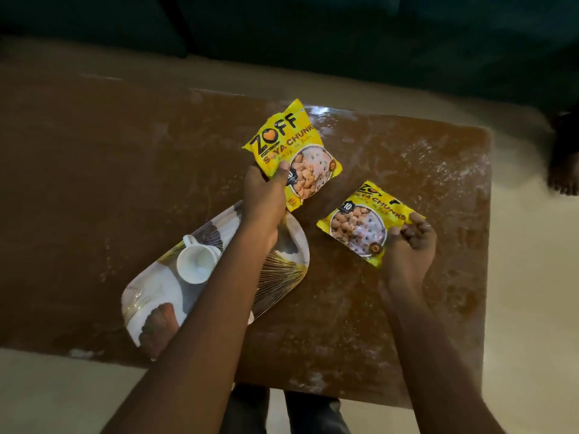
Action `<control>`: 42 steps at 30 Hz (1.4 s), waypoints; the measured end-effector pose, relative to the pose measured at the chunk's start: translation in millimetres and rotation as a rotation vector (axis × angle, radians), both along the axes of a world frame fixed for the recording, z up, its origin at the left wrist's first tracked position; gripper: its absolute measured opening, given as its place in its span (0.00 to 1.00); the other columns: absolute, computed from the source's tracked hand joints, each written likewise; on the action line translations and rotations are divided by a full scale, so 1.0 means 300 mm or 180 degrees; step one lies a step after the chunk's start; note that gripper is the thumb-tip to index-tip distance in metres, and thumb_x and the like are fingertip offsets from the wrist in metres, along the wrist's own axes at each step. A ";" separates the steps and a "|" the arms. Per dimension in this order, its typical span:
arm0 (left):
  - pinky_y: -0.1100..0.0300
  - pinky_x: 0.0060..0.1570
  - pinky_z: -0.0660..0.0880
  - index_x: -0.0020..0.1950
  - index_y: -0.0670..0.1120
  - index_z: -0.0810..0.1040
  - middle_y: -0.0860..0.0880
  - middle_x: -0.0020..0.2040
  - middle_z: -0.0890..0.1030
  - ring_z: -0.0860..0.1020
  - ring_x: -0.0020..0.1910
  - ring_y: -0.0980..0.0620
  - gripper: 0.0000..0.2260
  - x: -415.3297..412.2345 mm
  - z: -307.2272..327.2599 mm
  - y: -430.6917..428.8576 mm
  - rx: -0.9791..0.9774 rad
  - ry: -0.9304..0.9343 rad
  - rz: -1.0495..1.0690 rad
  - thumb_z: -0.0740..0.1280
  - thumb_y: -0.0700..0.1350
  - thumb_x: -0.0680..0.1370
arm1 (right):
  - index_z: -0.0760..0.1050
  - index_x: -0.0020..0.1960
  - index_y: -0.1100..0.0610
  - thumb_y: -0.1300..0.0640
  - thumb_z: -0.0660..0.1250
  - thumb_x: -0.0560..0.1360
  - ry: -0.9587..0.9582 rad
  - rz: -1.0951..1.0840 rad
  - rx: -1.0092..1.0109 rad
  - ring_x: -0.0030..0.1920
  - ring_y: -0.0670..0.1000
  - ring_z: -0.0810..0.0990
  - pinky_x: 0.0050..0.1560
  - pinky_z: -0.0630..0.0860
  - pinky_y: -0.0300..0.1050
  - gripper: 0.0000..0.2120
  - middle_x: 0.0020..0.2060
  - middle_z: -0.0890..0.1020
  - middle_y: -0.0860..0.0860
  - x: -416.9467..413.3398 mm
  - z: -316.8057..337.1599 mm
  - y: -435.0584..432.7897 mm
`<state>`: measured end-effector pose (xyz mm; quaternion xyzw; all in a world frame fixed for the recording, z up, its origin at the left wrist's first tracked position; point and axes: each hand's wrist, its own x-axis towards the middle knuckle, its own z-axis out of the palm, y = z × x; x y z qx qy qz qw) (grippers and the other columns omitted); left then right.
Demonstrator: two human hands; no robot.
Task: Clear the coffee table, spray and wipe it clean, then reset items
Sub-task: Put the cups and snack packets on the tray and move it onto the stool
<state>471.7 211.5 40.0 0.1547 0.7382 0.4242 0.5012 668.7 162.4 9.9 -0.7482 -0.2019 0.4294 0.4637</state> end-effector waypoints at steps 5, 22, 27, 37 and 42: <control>0.44 0.55 0.79 0.62 0.42 0.73 0.45 0.58 0.81 0.81 0.55 0.48 0.12 -0.117 0.086 -0.130 0.0379 0.0378 0.0315 0.65 0.45 0.80 | 0.70 0.62 0.55 0.69 0.61 0.80 0.0169 0.0550 0.0272 0.43 0.42 0.73 0.45 0.72 0.35 0.15 0.44 0.72 0.47 -0.075 0.060 -0.012; 0.43 0.56 0.78 0.58 0.52 0.73 0.49 0.57 0.81 0.81 0.55 0.51 0.07 -0.505 0.014 -0.800 -0.0020 0.0808 0.0615 0.64 0.48 0.81 | 0.77 0.55 0.48 0.71 0.62 0.78 -0.0331 0.3175 0.0300 0.46 0.45 0.78 0.46 0.77 0.45 0.18 0.46 0.78 0.48 -0.330 -0.023 -0.021; 0.43 0.58 0.77 0.59 0.51 0.73 0.48 0.57 0.81 0.80 0.58 0.47 0.07 -0.510 -0.090 -0.926 -0.0236 0.0484 0.0581 0.64 0.46 0.81 | 0.75 0.66 0.53 0.63 0.67 0.74 -0.1929 0.3454 0.0789 0.60 0.56 0.75 0.59 0.74 0.60 0.21 0.61 0.74 0.52 -0.368 -0.046 -0.062; 0.51 0.69 0.67 0.80 0.51 0.50 0.49 0.74 0.68 0.69 0.70 0.47 0.29 -0.462 -0.119 -0.918 -0.0646 0.0526 -0.0043 0.61 0.46 0.82 | 0.42 0.79 0.39 0.37 0.46 0.82 -0.3383 0.5144 0.0570 0.78 0.49 0.36 0.76 0.48 0.55 0.28 0.79 0.42 0.41 -0.380 -0.123 -0.162; 0.58 0.64 0.65 0.77 0.40 0.55 0.40 0.71 0.68 0.67 0.70 0.42 0.30 -0.450 -0.148 -0.885 -0.0827 0.1268 -0.0303 0.65 0.43 0.79 | 0.41 0.79 0.39 0.35 0.45 0.81 -0.3293 0.5123 0.0426 0.79 0.51 0.37 0.76 0.46 0.58 0.29 0.79 0.42 0.41 -0.392 -0.114 -0.160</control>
